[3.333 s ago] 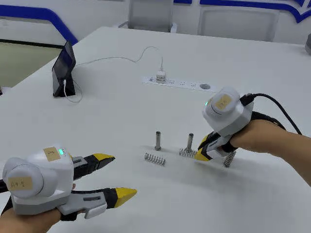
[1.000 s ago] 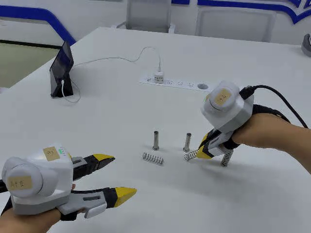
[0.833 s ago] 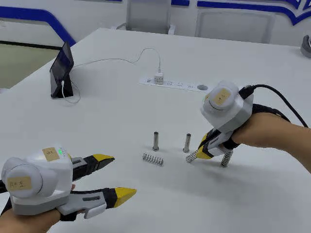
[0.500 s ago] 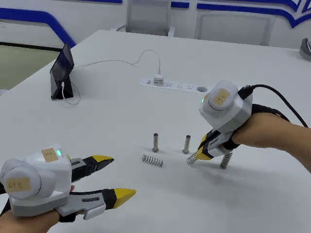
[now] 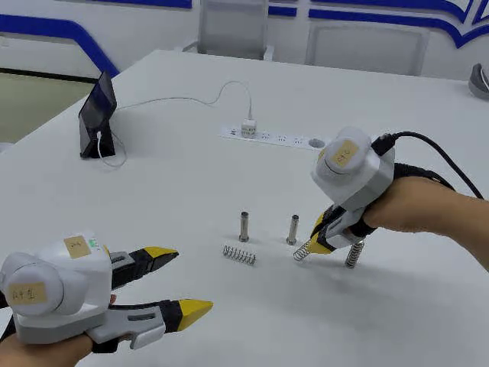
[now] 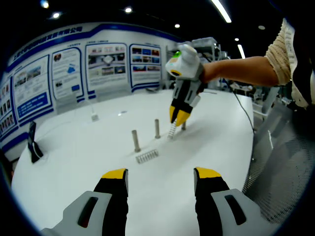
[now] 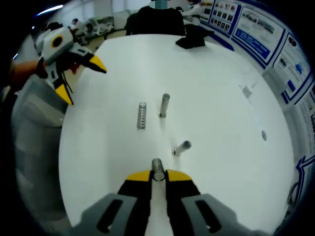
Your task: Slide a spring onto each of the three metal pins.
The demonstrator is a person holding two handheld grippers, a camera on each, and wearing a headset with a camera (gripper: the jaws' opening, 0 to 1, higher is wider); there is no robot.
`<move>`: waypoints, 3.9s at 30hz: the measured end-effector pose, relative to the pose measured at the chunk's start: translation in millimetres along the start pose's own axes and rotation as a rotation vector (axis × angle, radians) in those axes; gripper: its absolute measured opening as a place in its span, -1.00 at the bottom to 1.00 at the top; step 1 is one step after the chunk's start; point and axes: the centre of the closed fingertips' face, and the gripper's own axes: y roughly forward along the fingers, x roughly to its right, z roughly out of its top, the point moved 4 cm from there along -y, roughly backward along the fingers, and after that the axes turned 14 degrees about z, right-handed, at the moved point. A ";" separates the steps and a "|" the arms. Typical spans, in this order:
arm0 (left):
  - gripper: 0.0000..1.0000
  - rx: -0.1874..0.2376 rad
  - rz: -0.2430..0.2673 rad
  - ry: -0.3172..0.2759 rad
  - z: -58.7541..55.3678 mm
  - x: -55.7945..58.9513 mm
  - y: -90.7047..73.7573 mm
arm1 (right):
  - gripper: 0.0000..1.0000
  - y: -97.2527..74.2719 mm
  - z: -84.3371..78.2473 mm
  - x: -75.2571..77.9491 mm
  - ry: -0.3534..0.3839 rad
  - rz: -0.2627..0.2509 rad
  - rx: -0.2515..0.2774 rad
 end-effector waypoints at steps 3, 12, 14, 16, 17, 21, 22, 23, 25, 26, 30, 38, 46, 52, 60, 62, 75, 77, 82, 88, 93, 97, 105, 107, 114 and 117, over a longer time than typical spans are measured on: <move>0.09 0.001 0.000 -0.002 -0.5 -0.3 -0.2 | -0.76 1.0 -1.0 -1.4 0.002 0.007 -0.010; 0.09 0.003 -0.010 0.007 2.1 2.5 3.4 | -0.76 -0.5 7.0 -13.0 -0.018 0.028 -0.019; 0.09 0.006 -0.021 0.014 4.7 4.9 6.8 | -0.76 -2.5 11.6 -16.6 -0.030 0.033 -0.016; 0.09 0.004 -0.035 0.028 6.7 7.2 11.2 | -0.76 -4.3 15.7 -19.9 -0.040 0.036 -0.013; 0.08 0.004 -0.042 0.032 7.6 8.3 13.2 | -0.76 -4.9 17.2 -21.1 -0.045 0.036 -0.012; 0.07 -0.003 -0.079 0.066 10.9 15.3 24.0 | -0.76 -7.1 22.4 -27.3 -0.064 0.038 -0.012; 0.07 -0.003 -0.085 0.069 12.0 16.6 26.1 | -0.76 -7.5 23.1 -28.0 -0.067 0.038 -0.013; 0.06 -0.002 -0.093 0.073 13.3 18.1 28.1 | -0.76 -8.0 23.7 -28.7 -0.069 0.038 -0.013; 0.05 -0.003 -0.113 0.090 16.0 21.9 33.8 | -0.76 -9.5 25.4 -31.2 -0.074 0.039 -0.013; 0.05 -0.006 -0.124 0.100 17.3 23.8 37.3 | -0.76 -10.2 26.6 -32.7 -0.077 0.040 -0.011; 0.03 -0.009 -0.160 0.128 22.6 29.6 48.6 | -0.76 -10.9 29.5 -36.2 -0.081 0.045 -0.006; -0.06 -0.014 -0.222 0.180 29.5 45.7 69.3 | -0.76 -12.8 30.9 -43.2 -0.081 0.049 -0.002; -0.18 -0.038 -0.277 0.247 29.8 57.8 80.6 | -0.76 -13.7 31.9 -50.6 -0.070 0.063 0.013; -0.29 -0.048 -0.291 0.265 28.4 62.2 86.0 | -0.76 -12.0 33.7 -57.9 -0.075 0.074 0.011; -0.43 -0.062 -0.298 0.289 24.9 65.3 89.7 | -0.76 -10.5 36.3 -65.3 -0.083 0.085 0.012; -0.46 -0.061 -0.302 0.287 24.8 67.1 89.8 | -0.76 -10.2 37.1 -67.3 -0.084 0.088 0.013; -0.76 -0.054 -0.303 0.274 24.7 70.3 89.7 | -0.76 -11.1 41.2 -75.0 -0.101 0.090 0.028; -0.77 -0.055 -0.304 0.267 25.1 70.6 89.2 | -0.76 -11.2 42.1 -75.5 -0.105 0.088 0.032; -0.78 -0.045 -0.308 0.238 26.5 70.7 88.1 | -0.68 -11.4 44.8 -76.6 -0.128 0.081 0.059; -0.78 -0.036 -0.303 0.196 28.8 68.2 88.1 | -0.66 -12.4 42.1 -75.6 -0.112 0.069 0.083; -0.78 -0.025 -0.307 0.166 30.9 68.6 88.0 | -0.68 -13.4 40.7 -73.7 -0.086 0.065 0.113; -0.78 -0.021 -0.311 0.162 32.3 70.3 87.9 | -0.71 -14.5 42.1 -74.1 -0.072 0.066 0.136; -0.78 -0.014 -0.314 0.143 34.4 71.1 88.0 | -0.75 -15.1 48.6 -74.7 -0.061 0.072 0.178; -0.78 -0.013 -0.315 0.137 35.1 70.9 87.9 | -0.75 -15.1 50.9 -75.4 -0.062 0.071 0.187; -0.77 -0.009 -0.308 0.137 35.9 69.7 87.7 | -0.76 -14.3 55.3 -74.3 -0.066 0.065 0.199; -0.73 -0.008 -0.308 0.142 35.3 69.9 87.3 | -0.76 -14.3 54.7 -73.0 -0.061 0.062 0.199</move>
